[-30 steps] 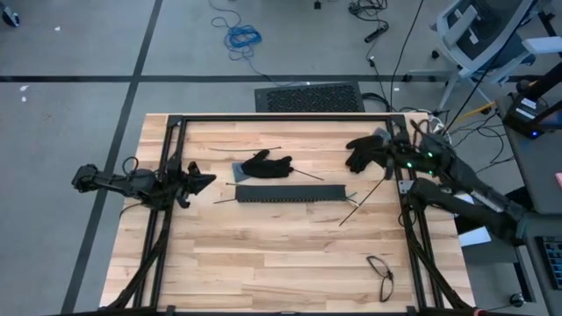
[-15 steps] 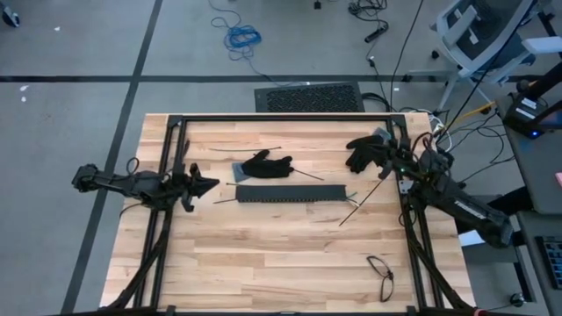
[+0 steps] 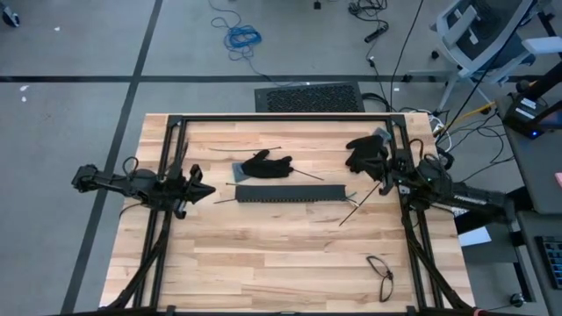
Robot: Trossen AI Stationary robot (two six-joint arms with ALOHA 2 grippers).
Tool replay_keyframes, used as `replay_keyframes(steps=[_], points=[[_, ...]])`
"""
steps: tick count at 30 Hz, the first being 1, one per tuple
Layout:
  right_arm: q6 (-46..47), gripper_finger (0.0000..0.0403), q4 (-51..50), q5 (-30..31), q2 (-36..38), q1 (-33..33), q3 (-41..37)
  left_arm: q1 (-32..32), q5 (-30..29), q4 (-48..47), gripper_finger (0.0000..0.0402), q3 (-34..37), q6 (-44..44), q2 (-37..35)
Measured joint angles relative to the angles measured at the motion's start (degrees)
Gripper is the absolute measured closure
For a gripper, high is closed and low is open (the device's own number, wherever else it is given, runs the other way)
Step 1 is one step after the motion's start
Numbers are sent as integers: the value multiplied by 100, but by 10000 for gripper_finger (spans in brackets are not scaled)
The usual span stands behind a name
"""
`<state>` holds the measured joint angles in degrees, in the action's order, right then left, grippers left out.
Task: Ziptie cables
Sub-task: Return to Home Position
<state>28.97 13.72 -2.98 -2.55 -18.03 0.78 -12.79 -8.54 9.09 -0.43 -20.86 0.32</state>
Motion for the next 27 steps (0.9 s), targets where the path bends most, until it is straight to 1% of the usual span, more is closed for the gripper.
replay_keyframes(steps=[2, 6, 9, 10, 12, 15, 18, 23, 27], points=[[-103, 403, -57, 515, 2, 604, 0, -47, 113, 152, 401, 0, 67, -2], [-200, 403, -401, 1771, 0, 1900, 0, -227, 147, 77, 401, 1, -64, 4], [-280, 403, -855, 2857, -1, 2770, 0, -356, -219, -207, 401, 2, -168, 32], [-337, 403, -985, 3201, -9, 3006, -2, -379, -421, -363, 401, 1, -173, 73], [-650, 403, -945, 3604, -92, 3372, -2, -408, -767, -664, 401, 0, -221, 160], [-969, 403, -948, 3762, -253, 3716, 2, -412, -832, -604, 401, 1, -130, 359], [-1187, 403, -946, 3761, -483, 3830, 2, -412, -837, -624, 401, 2, -293, 458], [-1714, 403, -956, 3680, -706, 3676, 2, -412, -836, -617, 401, 2, -420, 459], [-2262, 403, -952, 3548, -726, 3387, 2, -412, -894, -559, 401, 2, -422, 459]])
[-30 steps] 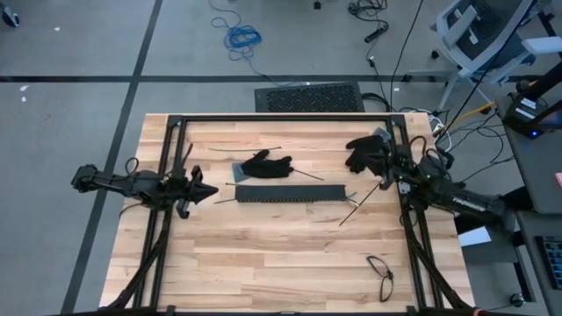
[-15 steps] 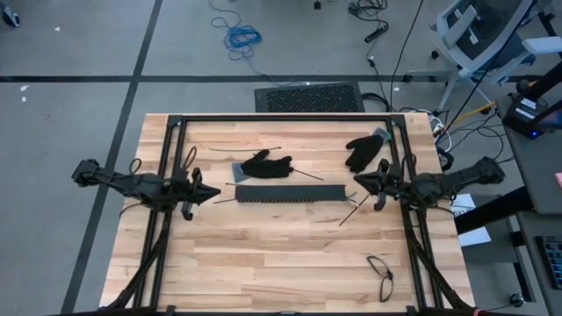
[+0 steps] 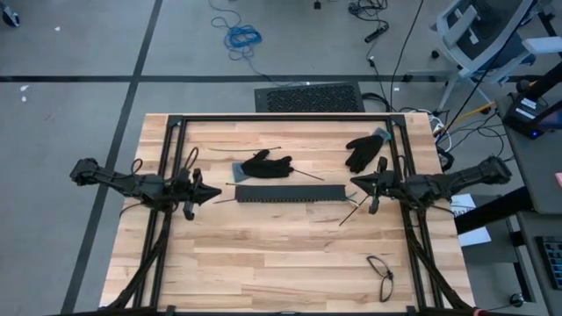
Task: Ziptie cables
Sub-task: Return to Home Position
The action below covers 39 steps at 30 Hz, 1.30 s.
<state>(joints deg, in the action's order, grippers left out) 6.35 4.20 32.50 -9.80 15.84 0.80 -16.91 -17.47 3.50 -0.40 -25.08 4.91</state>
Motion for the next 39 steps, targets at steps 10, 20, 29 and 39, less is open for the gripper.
replay_keyframes(steps=[10, 20, 29, 39], points=[[134, 403, -236, -2657, 25, -1480, 409, 0, -213, 84, 401, 0, -13, 0], [239, 403, -261, -2948, 22, -1808, -1, 0, -236, 55, 401, 0, -15, 0], [176, 403, -311, -2991, -17, -1852, 2, 0, 63, -39, 401, 0, -11, 164], [358, 403, -312, -2989, -510, -1849, 2, 0, 86, -73, 401, 0, -118, 1819]])
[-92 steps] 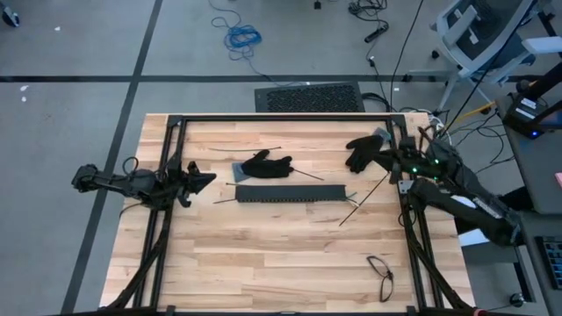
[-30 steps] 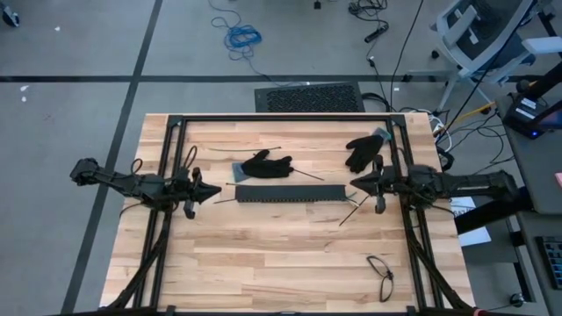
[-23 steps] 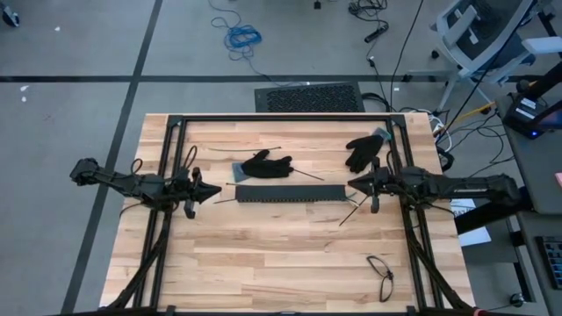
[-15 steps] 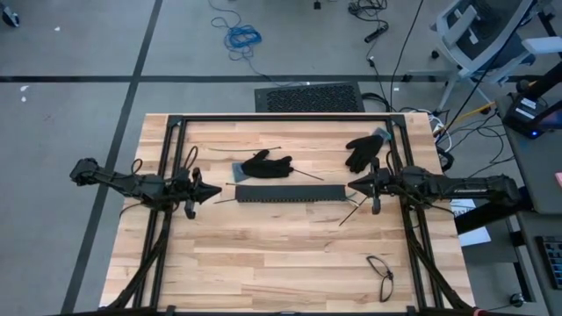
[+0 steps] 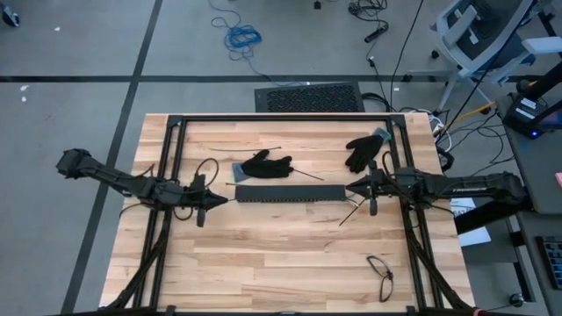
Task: Ziptie cables
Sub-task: Return to Home Position
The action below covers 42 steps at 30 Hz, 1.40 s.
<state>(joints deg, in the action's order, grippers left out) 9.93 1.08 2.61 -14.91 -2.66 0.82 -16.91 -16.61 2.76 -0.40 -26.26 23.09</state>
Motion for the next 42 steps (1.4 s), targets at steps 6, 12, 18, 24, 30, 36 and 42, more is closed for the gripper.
replay_keyframes(steps=[6, 12, 18, 24, 30, 36, 42], points=[[291, 403, -2, 0, -277, 0, 0, 313, 386, 535, 401, 0, 672, 293], [439, 403, -2, 0, -316, 0, 0, 859, 1433, 444, 401, 0, 1210, 271], [-610, 403, -122, -358, -441, 17, 11, 1412, 2197, 65, 401, 0, 1494, 271], [-684, 403, -120, -269, -705, -53, 11, 1631, 2124, -169, 401, 0, 1464, 293], [-751, 403, -106, -258, -768, -103, 13, 1631, 1958, -182, 402, 0, 1476, 306], [-760, 403, -107, -262, -766, -103, 13, 1631, 1955, -181, 402, 0, 1475, 304], [-762, 403, -107, -267, -761, -103, 15, 1634, 1944, -191, 402, 0, 1473, 318]])
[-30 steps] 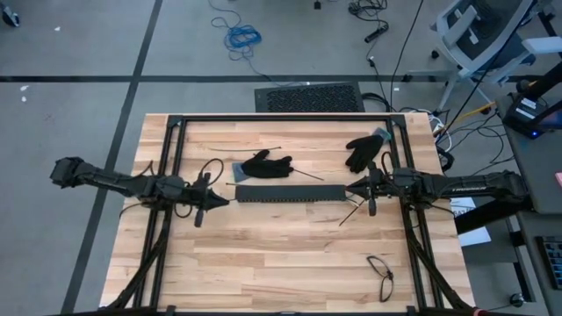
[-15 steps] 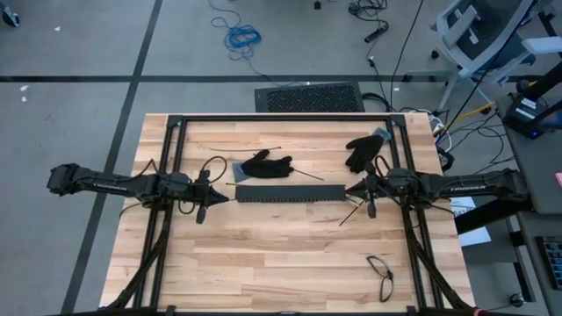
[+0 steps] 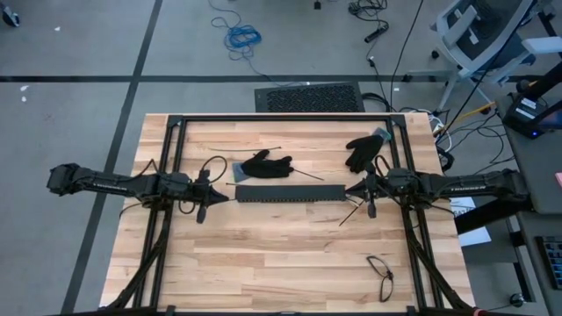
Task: Ziptie cables
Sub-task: Return to Home Position
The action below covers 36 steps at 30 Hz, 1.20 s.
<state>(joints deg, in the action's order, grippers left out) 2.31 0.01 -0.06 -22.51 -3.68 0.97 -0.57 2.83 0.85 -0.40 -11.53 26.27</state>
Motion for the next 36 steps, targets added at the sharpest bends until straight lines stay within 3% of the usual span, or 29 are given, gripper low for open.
replay_keyframes(steps=[10, 23, 36], points=[[0, 403, 99, -11, 2244, -11, 7, 60, -72, -13, 402, 0, -2, -197], [0, 403, 485, 0, 2248, 4, 4, 58, -80, 13, 402, 2, -5, -2610], [0, 403, 492, -4, 2234, 4, 2, 56, -128, 3, 401, 2, -4, -2562]])
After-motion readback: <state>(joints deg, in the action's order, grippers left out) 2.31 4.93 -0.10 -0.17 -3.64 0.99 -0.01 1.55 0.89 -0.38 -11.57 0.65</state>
